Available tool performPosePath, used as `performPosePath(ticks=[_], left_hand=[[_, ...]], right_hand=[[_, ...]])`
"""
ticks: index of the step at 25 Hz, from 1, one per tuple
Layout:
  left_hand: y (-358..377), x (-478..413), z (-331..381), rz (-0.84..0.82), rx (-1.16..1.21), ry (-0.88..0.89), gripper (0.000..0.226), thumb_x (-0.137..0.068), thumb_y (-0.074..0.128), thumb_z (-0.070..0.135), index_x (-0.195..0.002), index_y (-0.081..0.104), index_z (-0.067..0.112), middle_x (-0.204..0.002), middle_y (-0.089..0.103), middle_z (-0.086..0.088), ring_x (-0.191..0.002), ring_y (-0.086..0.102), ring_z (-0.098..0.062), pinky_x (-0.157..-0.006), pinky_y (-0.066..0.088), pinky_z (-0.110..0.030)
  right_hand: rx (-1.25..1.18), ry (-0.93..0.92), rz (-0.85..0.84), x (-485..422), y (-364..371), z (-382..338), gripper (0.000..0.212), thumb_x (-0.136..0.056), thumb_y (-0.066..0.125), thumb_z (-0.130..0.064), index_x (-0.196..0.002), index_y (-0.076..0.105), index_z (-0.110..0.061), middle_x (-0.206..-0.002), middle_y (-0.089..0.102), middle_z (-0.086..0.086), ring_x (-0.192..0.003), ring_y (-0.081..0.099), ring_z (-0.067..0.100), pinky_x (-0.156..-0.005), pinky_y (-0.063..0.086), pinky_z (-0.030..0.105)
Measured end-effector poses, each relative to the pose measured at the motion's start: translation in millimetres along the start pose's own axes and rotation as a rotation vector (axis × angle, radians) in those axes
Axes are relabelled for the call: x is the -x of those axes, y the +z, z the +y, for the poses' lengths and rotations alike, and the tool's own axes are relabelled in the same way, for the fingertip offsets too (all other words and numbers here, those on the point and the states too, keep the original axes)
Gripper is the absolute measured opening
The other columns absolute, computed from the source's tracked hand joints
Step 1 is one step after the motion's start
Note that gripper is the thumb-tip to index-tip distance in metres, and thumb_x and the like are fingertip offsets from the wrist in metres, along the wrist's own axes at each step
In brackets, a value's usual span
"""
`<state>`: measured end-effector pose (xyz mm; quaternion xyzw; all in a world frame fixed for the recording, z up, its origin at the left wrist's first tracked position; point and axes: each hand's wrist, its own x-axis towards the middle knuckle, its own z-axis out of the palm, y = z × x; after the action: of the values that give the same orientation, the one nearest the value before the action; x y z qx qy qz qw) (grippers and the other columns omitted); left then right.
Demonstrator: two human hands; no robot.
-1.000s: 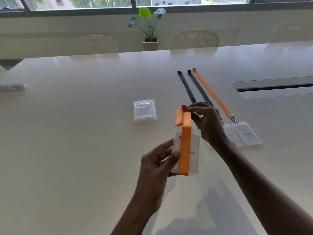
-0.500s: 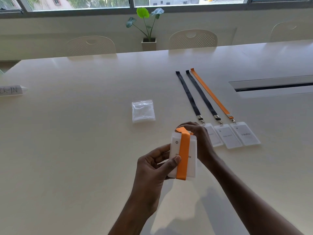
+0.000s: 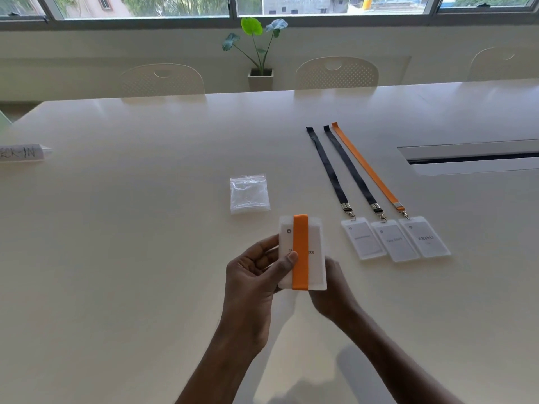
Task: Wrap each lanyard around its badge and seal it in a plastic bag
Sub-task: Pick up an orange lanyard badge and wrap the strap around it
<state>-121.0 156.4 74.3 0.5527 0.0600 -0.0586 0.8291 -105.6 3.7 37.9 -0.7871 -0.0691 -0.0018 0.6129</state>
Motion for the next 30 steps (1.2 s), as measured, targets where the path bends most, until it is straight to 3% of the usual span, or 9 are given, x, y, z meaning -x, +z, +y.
performPosePath(ticks=[2, 4, 9, 13, 17, 22, 26, 28, 30], left_hand=[[0.9, -4.1, 0.8, 0.023, 0.015, 0.023, 0.050, -0.076, 0.083, 0.019, -0.125, 0.072, 0.015, -0.115, 0.081, -0.009, -0.107, 0.078, -0.028, -0.085, 0.066, -0.039], [2.4, -7.6, 1.1, 0.034, 0.038, 0.042, 0.049, -0.075, 0.083, 0.020, -0.123, 0.072, 0.016, -0.115, 0.081, -0.009, -0.106, 0.079, -0.028, -0.084, 0.066, -0.038], [6.1, -18.5, -2.3, 0.082, 0.034, 0.060, 0.043, -0.075, 0.081, 0.018, -0.116, 0.072, 0.019, -0.108, 0.083, -0.005, -0.101, 0.080, -0.024, -0.085, 0.066, -0.037], [7.9, -22.3, -5.4, 0.105, 0.060, 0.087, 0.040, -0.075, 0.082, 0.018, -0.113, 0.073, 0.021, -0.105, 0.083, -0.003, -0.097, 0.081, -0.022, -0.074, 0.066, -0.029], [7.1, -22.0, -6.8, 0.114, -0.043, 0.183, 0.033, -0.084, 0.078, 0.017, -0.116, 0.074, 0.026, -0.108, 0.083, 0.004, -0.100, 0.080, -0.017, -0.075, 0.063, -0.024], [3.8, -17.1, -12.6, 0.139, -0.117, 0.238, 0.034, -0.082, 0.077, 0.026, -0.116, 0.074, 0.031, -0.109, 0.081, 0.015, -0.102, 0.079, -0.010, -0.076, 0.062, -0.021], [1.5, -14.2, -19.3, 0.162, -0.114, 0.199, 0.039, -0.083, 0.078, 0.025, -0.122, 0.074, 0.023, -0.115, 0.081, 0.005, -0.106, 0.079, -0.019, -0.091, 0.065, -0.041], [1.1, -12.6, -23.6, 0.154, -0.095, 0.162, 0.042, -0.085, 0.078, 0.019, -0.127, 0.072, 0.016, -0.118, 0.081, -0.002, -0.108, 0.078, -0.023, -0.097, 0.062, -0.046], [1.2, -10.5, -28.3, 0.134, -0.084, 0.135, 0.043, -0.089, 0.076, 0.011, -0.131, 0.070, 0.010, -0.119, 0.080, -0.007, -0.110, 0.077, -0.026, -0.099, 0.061, -0.047]], right_hand=[[-0.133, 0.079, -0.004, 5.4, 8.0, 2.2, 0.011, -0.101, 0.063, -0.025, -0.106, 0.072, -0.024, -0.100, 0.078, 0.010, -0.094, 0.077, 0.028, -0.089, 0.063, 0.053], [-0.162, 0.125, 0.011, 14.6, 15.8, 1.6, 0.018, -0.107, 0.053, -0.014, -0.107, 0.071, -0.018, -0.090, 0.076, 0.009, -0.083, 0.074, 0.028, -0.086, 0.063, 0.053], [-0.203, 0.181, 0.043, 33.0, 23.9, -17.8, 0.025, -0.112, 0.042, -0.018, -0.103, 0.062, -0.006, -0.069, 0.055, 0.002, -0.060, 0.053, 0.023, -0.064, 0.059, 0.037], [-0.222, 0.275, 0.042, 44.1, 26.5, -29.1, 0.024, -0.112, 0.041, -0.020, -0.105, 0.063, -0.014, -0.064, 0.051, -0.002, -0.052, 0.050, 0.017, -0.056, 0.059, 0.035], [-0.219, 0.286, 0.013, 53.0, 26.3, -39.0, 0.029, -0.112, 0.041, -0.021, -0.099, 0.064, -0.010, -0.059, 0.054, -0.003, -0.049, 0.052, 0.017, -0.055, 0.058, 0.033], [-0.094, 0.229, 0.050, 59.1, 20.6, -55.3, 0.035, -0.104, 0.047, -0.037, -0.088, 0.069, -0.015, -0.066, 0.065, -0.004, -0.055, 0.059, 0.010, -0.057, 0.052, 0.022], [0.071, 0.026, 0.177, 56.8, 10.6, -63.3, 0.026, -0.099, 0.063, -0.035, -0.082, 0.079, -0.024, -0.095, 0.064, -0.013, -0.086, 0.065, 0.007, -0.065, 0.047, 0.011], [0.056, -0.025, 0.176, 51.9, 3.1, -65.0, 0.023, -0.097, 0.065, -0.035, -0.087, 0.083, -0.025, -0.109, 0.065, -0.016, -0.106, 0.066, 0.009, -0.075, 0.054, 0.015], [-0.019, -0.035, 0.145, 46.3, -4.3, -64.5, 0.022, -0.101, 0.063, -0.033, -0.096, 0.083, -0.026, -0.108, 0.071, -0.016, -0.112, 0.066, 0.012, -0.082, 0.058, 0.022]])
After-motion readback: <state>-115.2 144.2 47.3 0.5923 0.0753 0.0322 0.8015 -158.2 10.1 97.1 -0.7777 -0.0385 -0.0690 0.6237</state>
